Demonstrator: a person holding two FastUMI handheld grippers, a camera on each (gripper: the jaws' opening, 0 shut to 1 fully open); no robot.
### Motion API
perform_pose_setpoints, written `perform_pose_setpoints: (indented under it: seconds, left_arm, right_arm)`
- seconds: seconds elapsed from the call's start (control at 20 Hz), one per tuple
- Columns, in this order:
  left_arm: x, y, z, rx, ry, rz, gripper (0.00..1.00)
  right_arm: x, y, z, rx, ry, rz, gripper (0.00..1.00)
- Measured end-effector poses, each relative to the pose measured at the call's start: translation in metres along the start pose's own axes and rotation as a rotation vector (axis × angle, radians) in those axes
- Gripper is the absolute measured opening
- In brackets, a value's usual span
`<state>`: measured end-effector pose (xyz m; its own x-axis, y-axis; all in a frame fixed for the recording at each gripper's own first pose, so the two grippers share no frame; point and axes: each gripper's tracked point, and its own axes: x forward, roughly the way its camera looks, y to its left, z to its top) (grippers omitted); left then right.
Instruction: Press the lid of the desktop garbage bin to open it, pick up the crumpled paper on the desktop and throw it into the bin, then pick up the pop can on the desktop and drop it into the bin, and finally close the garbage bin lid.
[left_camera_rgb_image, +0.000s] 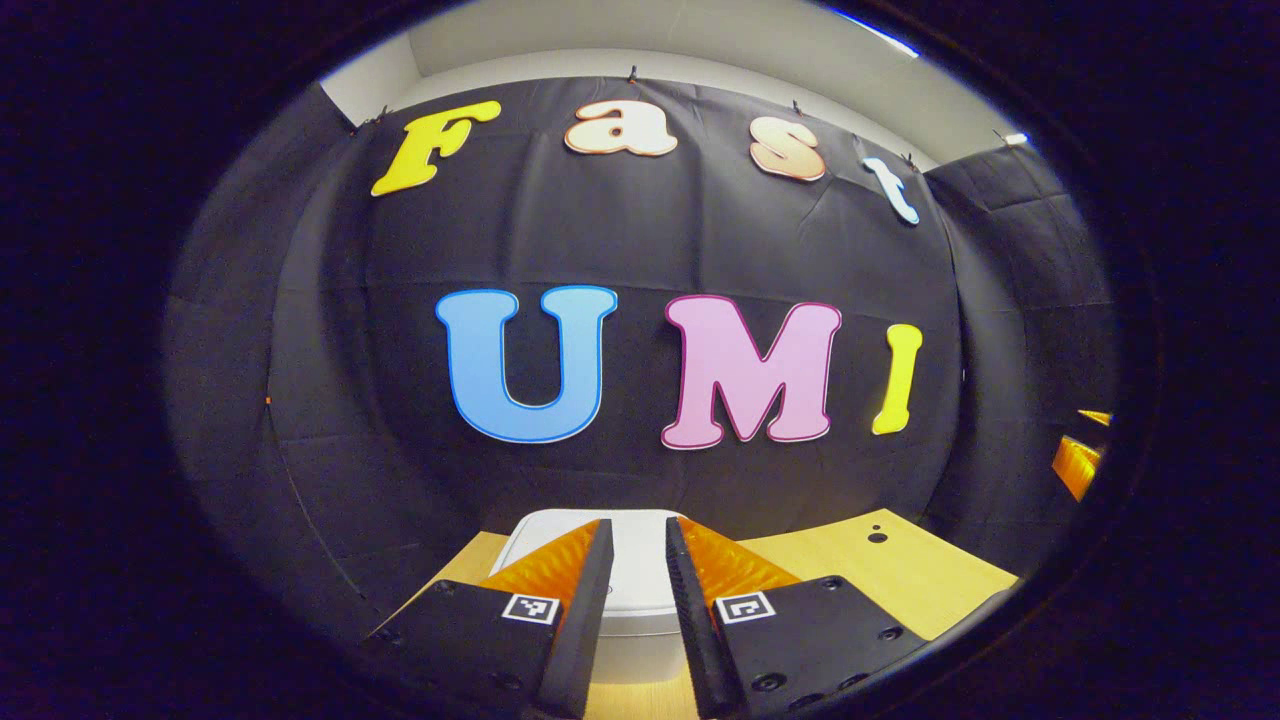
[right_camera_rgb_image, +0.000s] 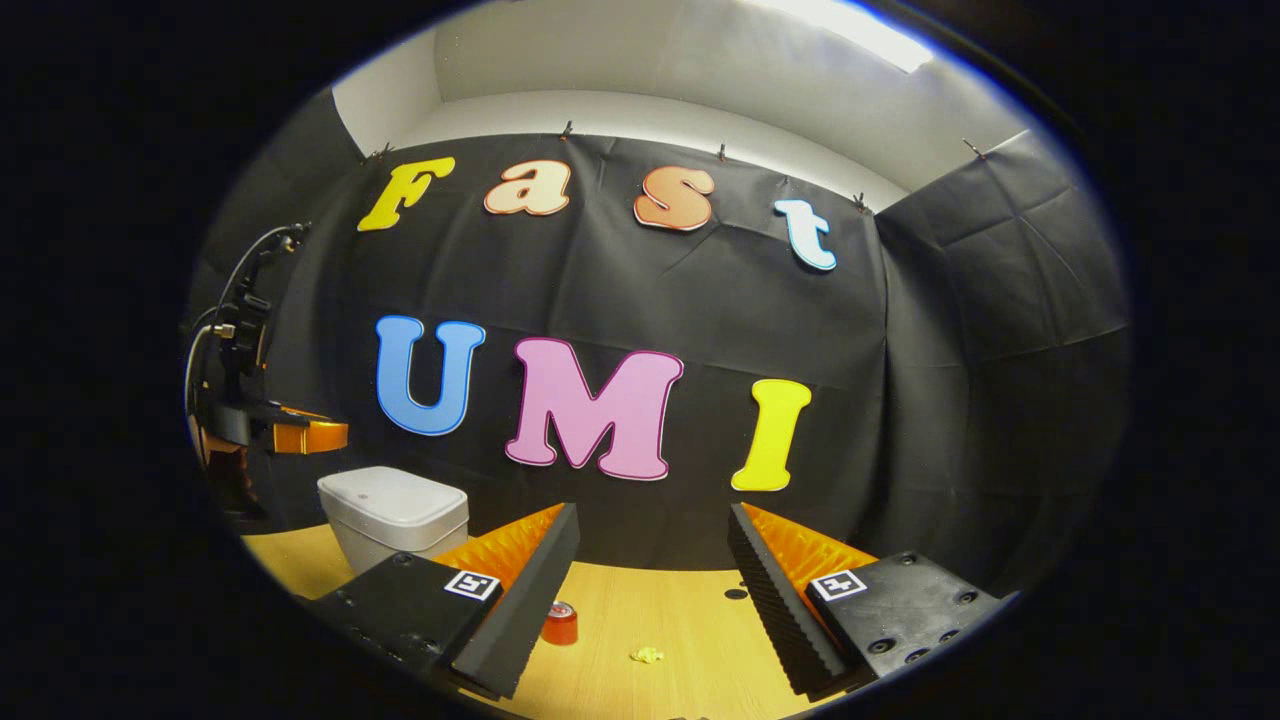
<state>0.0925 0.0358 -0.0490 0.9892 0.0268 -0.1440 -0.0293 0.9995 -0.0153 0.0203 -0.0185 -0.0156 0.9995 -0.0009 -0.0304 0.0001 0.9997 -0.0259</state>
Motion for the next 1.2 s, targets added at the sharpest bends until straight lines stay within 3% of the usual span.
perform_pose_setpoints:
  seconds: [0.05, 0.25, 0.45, 0.65, 0.9, 1.2]
  left_arm:
    - [0.009, 0.004, -0.005, -0.007, 0.009, 0.005, 0.39]
    - [0.047, 0.023, -0.027, -0.007, 0.068, 0.035, 0.08]
    - [0.079, 0.017, -0.070, -0.062, 0.204, -0.045, 0.06]
    - [0.092, 0.024, -0.090, -0.079, 0.258, -0.001, 0.06]
    - [0.091, 0.025, -0.100, -0.068, 0.264, 0.000, 0.06]
    - [0.089, 0.025, -0.090, -0.040, 0.246, -0.081, 0.07]
  right_arm:
    - [0.003, -0.002, -0.003, -0.007, 0.008, 0.002, 0.96]
    - [0.019, -0.014, -0.017, -0.011, 0.038, 0.006, 0.96]
    - [0.041, -0.027, -0.029, -0.019, 0.053, 0.010, 0.96]
    - [0.067, -0.036, -0.041, -0.016, 0.054, 0.038, 0.96]
    - [0.083, -0.040, -0.045, -0.002, 0.040, 0.066, 0.96]
    - [0.072, -0.039, -0.052, -0.001, 0.080, 0.030, 0.96]
